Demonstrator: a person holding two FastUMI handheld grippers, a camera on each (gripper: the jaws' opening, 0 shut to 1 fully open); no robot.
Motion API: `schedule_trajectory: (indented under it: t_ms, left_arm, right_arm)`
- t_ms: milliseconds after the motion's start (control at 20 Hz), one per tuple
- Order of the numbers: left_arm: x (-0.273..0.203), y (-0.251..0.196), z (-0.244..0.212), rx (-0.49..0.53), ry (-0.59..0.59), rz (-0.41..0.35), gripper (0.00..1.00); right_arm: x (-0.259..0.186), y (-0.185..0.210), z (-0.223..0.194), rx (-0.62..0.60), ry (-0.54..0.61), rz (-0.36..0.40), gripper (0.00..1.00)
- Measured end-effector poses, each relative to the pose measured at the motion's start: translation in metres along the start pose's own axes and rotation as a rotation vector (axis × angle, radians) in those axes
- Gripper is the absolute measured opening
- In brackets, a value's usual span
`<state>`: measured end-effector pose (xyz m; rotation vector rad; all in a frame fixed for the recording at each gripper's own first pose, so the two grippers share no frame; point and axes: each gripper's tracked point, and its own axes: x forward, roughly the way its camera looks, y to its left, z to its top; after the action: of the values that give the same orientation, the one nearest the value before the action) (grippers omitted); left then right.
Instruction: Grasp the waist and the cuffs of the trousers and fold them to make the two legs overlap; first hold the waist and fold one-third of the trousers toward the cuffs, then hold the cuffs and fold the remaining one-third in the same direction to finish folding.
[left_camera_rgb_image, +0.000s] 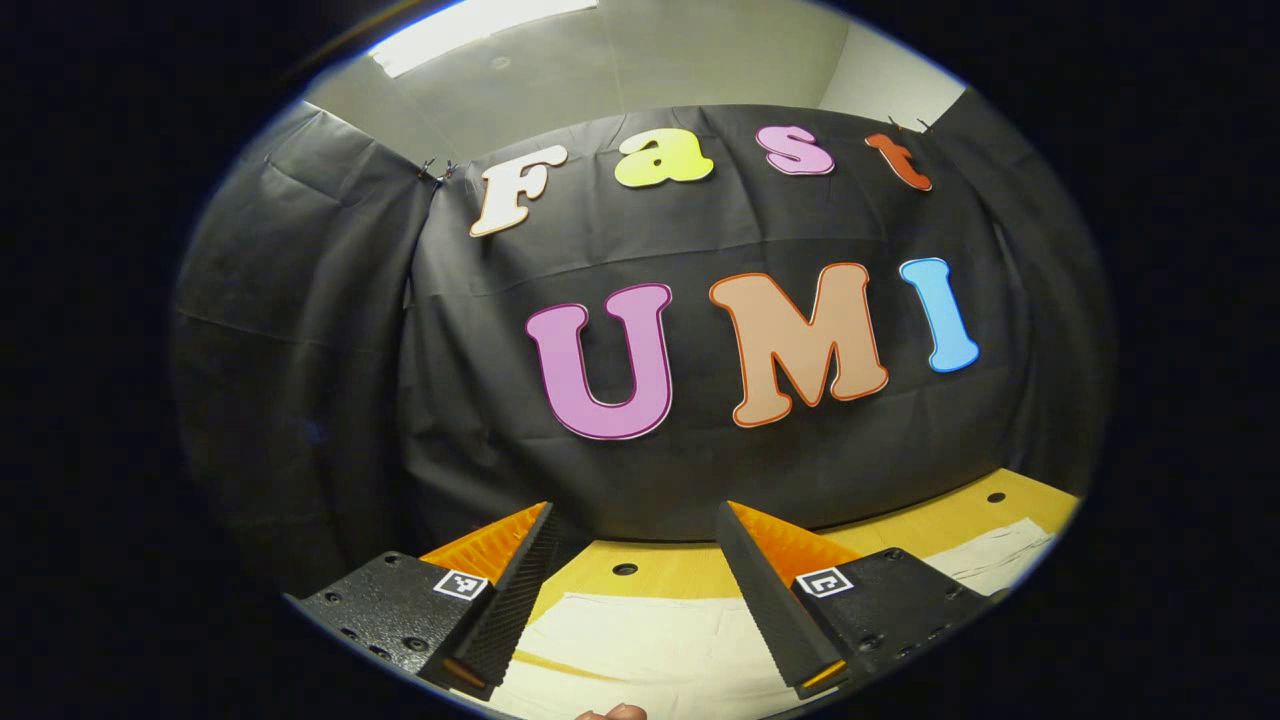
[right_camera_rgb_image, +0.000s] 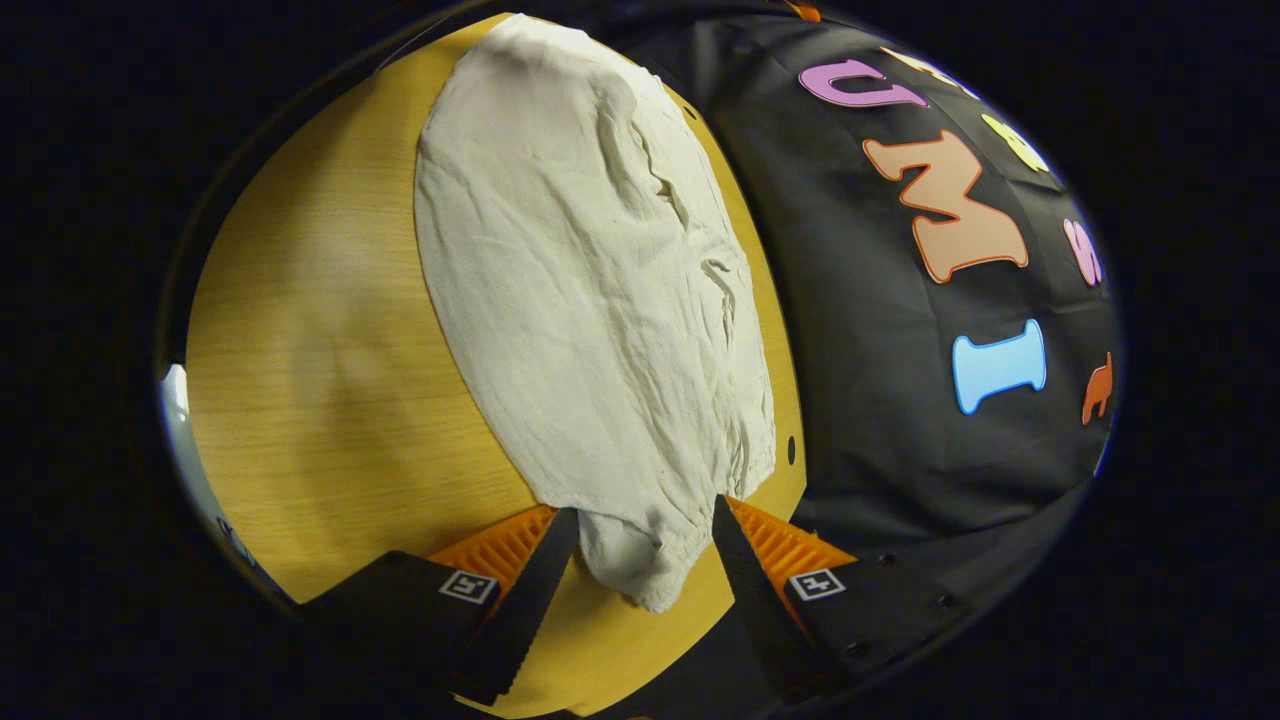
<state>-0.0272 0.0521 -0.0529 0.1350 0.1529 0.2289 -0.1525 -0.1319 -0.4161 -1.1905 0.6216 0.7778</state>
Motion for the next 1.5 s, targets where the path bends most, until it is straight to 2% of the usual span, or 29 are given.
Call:
schedule_trajectory:
  t_ms: [50, 250, 350, 400, 450, 500, 550, 650, 850, 900, 1050, 1200, 1300, 1400, 1450, 1500]
  left_arm:
    - [0.0, 0.001, -0.003, 0.002, 0.006, 0.0, 0.95]
    - [-0.004, 0.008, -0.012, 0.027, 0.019, 0.009, 0.95]
    - [-0.004, 0.012, -0.018, 0.032, 0.026, 0.009, 0.97]
    - [-0.003, 0.013, -0.022, 0.041, 0.033, 0.01, 0.95]
    - [-0.003, 0.017, -0.028, 0.055, 0.041, 0.012, 0.95]
    - [-0.003, 0.019, -0.032, 0.072, 0.048, 0.014, 0.95]
    - [-0.004, 0.023, -0.038, 0.087, 0.054, 0.014, 0.95]
    - [-0.005, 0.03, -0.049, 0.108, 0.073, 0.01, 0.95]
    - [-0.011, 0.048, -0.074, 0.178, 0.12, -0.005, 0.96]
    - [-0.014, 0.056, -0.081, 0.205, 0.136, -0.004, 0.96]
    - [-0.025, 0.079, -0.107, 0.296, 0.197, -0.007, 0.96]
    - [-0.04, 0.098, -0.137, 0.423, 0.265, -0.03, 0.96]
    - [-0.053, 0.109, -0.16, 0.503, 0.313, -0.057, 0.96]
    - [-0.069, 0.116, -0.183, 0.56, 0.357, -0.083, 0.96]
    - [-0.077, 0.118, -0.198, 0.584, 0.379, -0.096, 0.96]
    - [-0.084, 0.122, -0.209, 0.602, 0.402, -0.106, 0.96]
  right_arm:
    - [0.005, 0.001, 0.0, 0.007, 0.007, 0.011, 0.88]
    - [0.012, 0.009, 0.003, 0.028, 0.035, 0.043, 0.65]
    - [0.014, 0.02, 0.003, 0.021, 0.05, 0.067, 0.44]
    - [0.014, 0.022, 0.004, -0.001, 0.057, 0.061, 0.21]
    - [0.016, 0.022, 0.005, -0.02, 0.063, 0.051, 0.14]
    - [0.017, 0.018, 0.004, -0.018, 0.076, 0.033, 0.13]
    - [0.015, 0.019, 0.002, 0.007, 0.091, 0.028, 0.03]
    - [0.017, 0.02, 0.006, 0.036, 0.111, 0.024, 0.08]
    - [0.018, 0.018, 0.007, 0.013, 0.119, 0.002, 0.05]
    - [0.018, 0.018, 0.008, 0.02, 0.124, 0.0, 0.12]
    - [0.019, 0.017, 0.008, 0.047, 0.134, -0.005, 0.12]
    - [0.019, 0.017, 0.009, 0.023, 0.132, -0.019, 0.05]
    - [0.019, 0.017, 0.008, 0.029, 0.134, -0.023, 0.08]
    - [0.02, 0.016, 0.01, 0.04, 0.138, -0.025, 0.08]
    - [0.021, 0.016, 0.009, 0.039, 0.139, -0.025, 0.05]
    - [0.021, 0.016, 0.009, 0.034, 0.138, -0.025, 0.08]
